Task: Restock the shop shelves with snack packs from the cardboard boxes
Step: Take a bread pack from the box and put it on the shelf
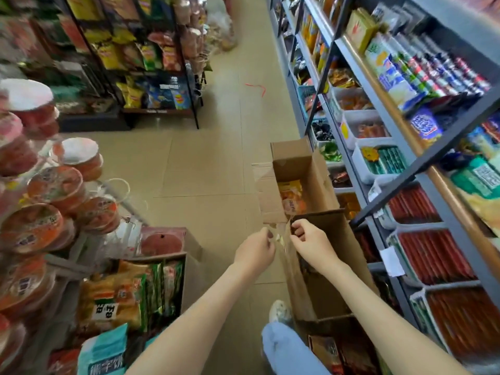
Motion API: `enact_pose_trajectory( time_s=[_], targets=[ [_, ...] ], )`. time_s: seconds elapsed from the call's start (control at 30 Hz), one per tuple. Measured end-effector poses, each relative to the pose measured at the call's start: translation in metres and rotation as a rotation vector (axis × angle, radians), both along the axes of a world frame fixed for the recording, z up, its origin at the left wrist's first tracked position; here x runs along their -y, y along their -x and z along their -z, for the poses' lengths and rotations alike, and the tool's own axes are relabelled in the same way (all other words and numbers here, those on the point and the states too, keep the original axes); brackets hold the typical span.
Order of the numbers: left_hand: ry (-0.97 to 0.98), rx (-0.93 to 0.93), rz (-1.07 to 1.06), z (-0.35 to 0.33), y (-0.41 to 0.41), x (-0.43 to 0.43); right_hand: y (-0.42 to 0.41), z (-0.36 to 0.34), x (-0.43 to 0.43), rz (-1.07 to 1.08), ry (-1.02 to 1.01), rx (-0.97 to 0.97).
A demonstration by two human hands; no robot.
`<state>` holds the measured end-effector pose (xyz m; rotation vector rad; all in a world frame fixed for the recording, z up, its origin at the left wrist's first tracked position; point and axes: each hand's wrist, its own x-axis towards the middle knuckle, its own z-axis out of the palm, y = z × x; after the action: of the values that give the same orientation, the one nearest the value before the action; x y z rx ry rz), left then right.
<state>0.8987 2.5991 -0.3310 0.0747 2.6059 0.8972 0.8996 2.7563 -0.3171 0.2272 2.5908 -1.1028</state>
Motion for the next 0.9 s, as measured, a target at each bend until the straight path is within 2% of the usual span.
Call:
enact_pose_trajectory(
  time_s=[0.27, 0.5, 0.57, 0.77, 0.9],
  targets=[
    [0.051, 0.026, -0.005, 0.018, 0.15, -0.065, 0.159, 0.028, -0.074, 0.06, -0.04, 0.067],
    [0.205, 0.061, 0.13, 0.097, 0.284, -0.078, 0.264, 0.101, -0.126, 0.144, -0.091, 0.219],
    [0.285, 0.071, 0.24, 0.14, 0.331, -0.081, 0.298, 0.143, -0.141, 0.177, -0.117, 0.27],
    [0.495, -0.146, 0.597, 0.303, 0.466, -0.086, 0.397, 0.302, -0.174, 0.254, -0.225, 0.431],
    [0.463, -0.319, 0.9, 0.411, 0.517, -0.102, 0.44, 0.427, -0.175, 0.204, -0.355, 0.424]
  ],
)
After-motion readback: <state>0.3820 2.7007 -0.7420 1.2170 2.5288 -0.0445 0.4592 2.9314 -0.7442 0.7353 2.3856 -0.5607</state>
